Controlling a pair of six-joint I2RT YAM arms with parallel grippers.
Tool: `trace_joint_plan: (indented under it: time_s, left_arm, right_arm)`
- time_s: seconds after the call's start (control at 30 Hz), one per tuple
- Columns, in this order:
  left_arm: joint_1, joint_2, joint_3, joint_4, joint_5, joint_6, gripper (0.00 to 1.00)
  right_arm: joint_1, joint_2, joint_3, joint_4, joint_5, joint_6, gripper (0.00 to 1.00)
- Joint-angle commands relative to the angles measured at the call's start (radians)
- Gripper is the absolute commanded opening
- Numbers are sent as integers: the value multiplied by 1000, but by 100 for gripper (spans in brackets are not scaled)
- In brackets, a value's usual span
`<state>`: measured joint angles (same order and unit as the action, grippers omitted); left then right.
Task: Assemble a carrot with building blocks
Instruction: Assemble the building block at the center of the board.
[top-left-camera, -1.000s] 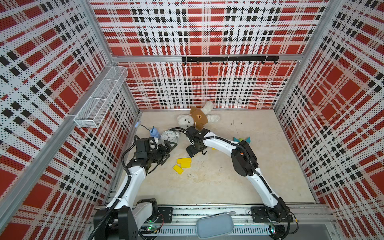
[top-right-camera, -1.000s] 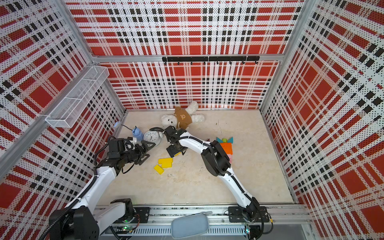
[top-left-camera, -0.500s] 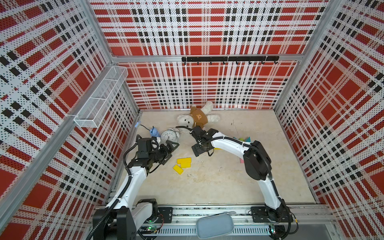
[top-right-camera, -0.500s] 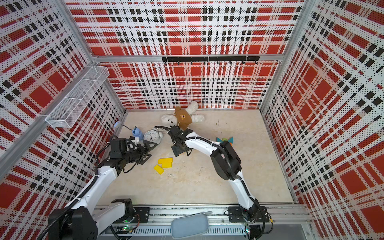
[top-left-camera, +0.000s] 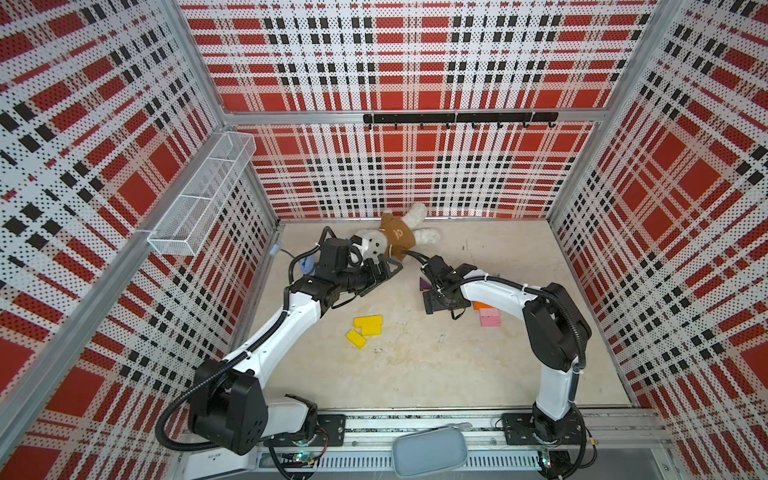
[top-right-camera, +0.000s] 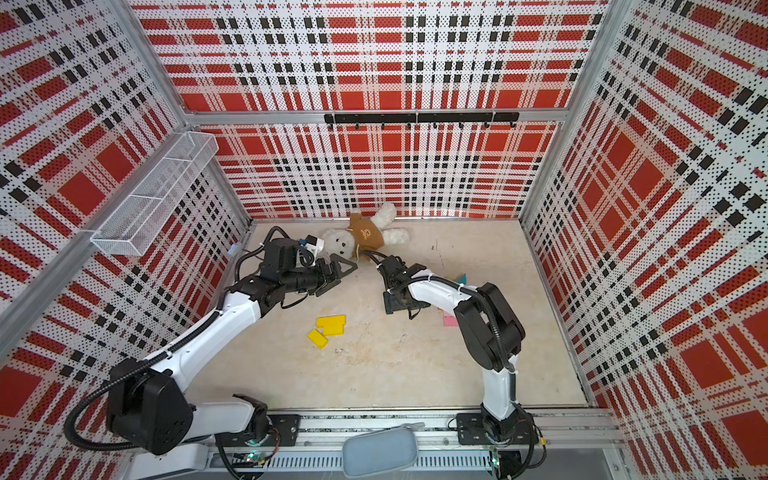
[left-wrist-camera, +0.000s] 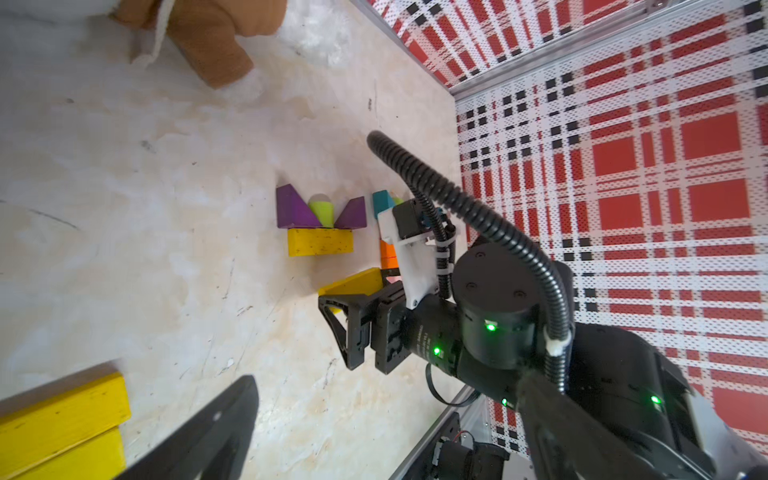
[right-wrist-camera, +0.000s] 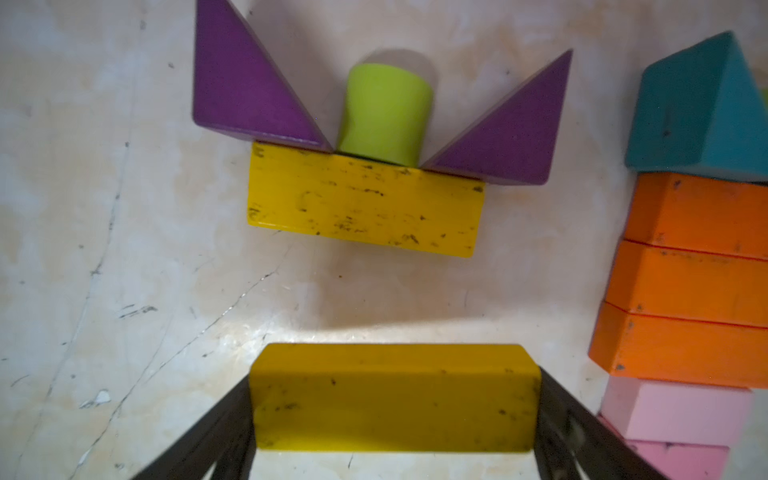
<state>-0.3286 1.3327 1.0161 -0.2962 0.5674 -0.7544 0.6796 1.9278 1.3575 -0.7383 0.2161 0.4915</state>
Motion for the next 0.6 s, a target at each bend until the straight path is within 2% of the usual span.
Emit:
trace_joint_plan:
  time_s: [0.0,0.1,0.57]
  left_arm:
    - [19,5,-37,-36,4,21,100]
    - [56,-5,-56,-35,17,21,99]
    - [65,-17,-80,-9,35,0,100]
  right_arm:
    - [-2,37,-2,80,-15,44,88]
    - [-4,63,3,94,-15,51,89]
    - [-23,110,29,106,-25,102,90]
